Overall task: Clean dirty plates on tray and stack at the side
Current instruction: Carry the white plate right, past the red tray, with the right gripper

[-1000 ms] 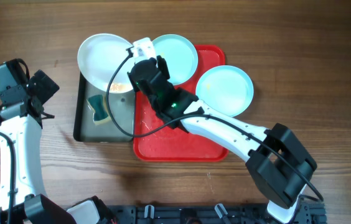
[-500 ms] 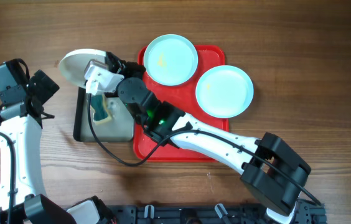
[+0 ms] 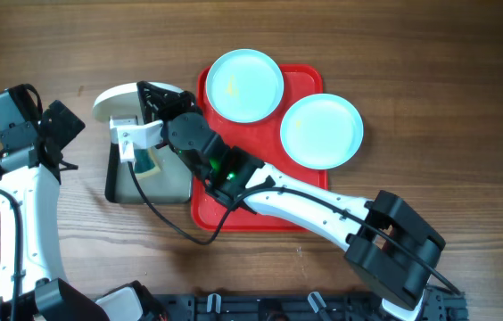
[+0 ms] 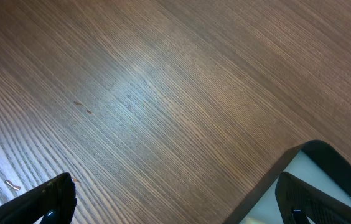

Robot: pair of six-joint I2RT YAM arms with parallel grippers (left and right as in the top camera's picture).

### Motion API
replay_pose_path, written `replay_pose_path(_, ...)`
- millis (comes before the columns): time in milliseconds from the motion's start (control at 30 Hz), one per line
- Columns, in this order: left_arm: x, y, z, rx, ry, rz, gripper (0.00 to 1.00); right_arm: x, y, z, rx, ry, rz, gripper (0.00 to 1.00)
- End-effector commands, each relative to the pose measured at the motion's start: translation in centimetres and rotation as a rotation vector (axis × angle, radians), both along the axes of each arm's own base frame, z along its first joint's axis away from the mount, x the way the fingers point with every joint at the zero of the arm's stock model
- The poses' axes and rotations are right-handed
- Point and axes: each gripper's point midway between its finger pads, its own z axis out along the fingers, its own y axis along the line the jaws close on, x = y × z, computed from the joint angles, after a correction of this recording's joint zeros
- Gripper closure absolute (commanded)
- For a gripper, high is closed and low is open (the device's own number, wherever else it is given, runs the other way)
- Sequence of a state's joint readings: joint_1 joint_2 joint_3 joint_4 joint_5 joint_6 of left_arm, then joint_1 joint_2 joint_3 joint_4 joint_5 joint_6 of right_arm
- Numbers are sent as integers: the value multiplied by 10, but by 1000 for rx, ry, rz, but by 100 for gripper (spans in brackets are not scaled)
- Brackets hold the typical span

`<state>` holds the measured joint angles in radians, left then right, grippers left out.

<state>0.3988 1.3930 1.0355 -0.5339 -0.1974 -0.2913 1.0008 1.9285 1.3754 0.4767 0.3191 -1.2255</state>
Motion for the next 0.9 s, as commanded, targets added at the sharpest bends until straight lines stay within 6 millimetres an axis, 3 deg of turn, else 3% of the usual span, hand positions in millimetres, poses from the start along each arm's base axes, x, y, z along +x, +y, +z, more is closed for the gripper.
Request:
replay_pose_path(0,1,3,8,6,-23,15,0,-7,9,7,-9,-31,46,96)
replay_pose_path(633,1,3,8,6,-23,15,0,-10,12,0,-38,-20,68,96)
replay_pose_path(700,1,3,8,6,-22,15,0,0,2,8,-95,-104,2,96)
replay_pose_path(867,1,3,8,6,-23,15,0,-6,5,-13,31,107,17,96)
